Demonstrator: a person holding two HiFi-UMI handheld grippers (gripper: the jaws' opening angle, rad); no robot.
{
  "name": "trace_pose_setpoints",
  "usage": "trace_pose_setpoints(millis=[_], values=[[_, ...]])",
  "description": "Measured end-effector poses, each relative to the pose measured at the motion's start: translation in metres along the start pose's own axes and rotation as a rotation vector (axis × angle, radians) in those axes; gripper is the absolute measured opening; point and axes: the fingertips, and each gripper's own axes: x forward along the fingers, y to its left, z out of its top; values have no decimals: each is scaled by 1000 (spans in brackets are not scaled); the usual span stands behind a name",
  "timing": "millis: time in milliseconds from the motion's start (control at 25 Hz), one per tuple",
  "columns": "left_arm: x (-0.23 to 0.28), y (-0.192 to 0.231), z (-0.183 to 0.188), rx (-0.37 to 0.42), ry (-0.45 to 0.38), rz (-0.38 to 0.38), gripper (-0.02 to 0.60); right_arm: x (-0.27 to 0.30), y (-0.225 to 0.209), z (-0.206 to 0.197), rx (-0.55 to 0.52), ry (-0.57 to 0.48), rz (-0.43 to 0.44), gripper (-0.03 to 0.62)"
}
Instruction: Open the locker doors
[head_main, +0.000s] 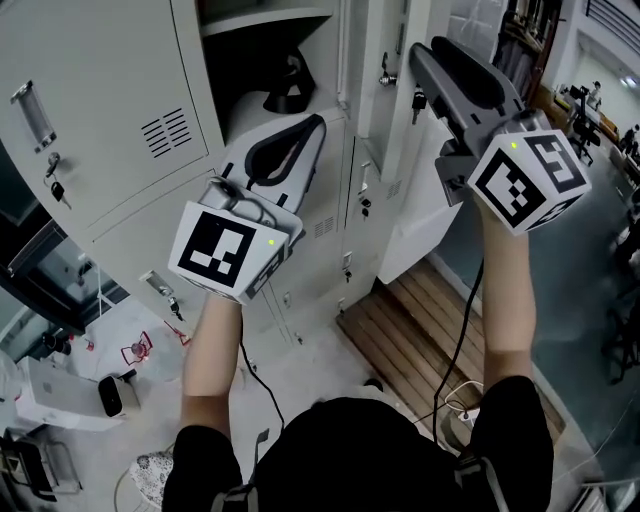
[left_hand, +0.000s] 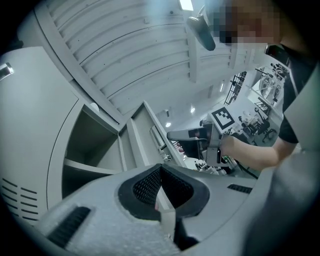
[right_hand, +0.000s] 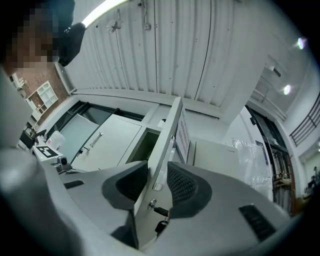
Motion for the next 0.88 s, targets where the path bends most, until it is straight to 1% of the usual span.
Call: trace_pose_setpoints(millis=[280, 520, 880], values=[[10, -9, -7, -22, -11, -23, 18, -13, -25, -4, 16, 9, -65, 126], [21, -16, -8, -34, -21, -36, 18, -25, -54, -9, 9, 31, -146, 104], [29, -17, -13, -31, -15, -35, 18, -37, -92, -21, 13, 28, -218, 54]])
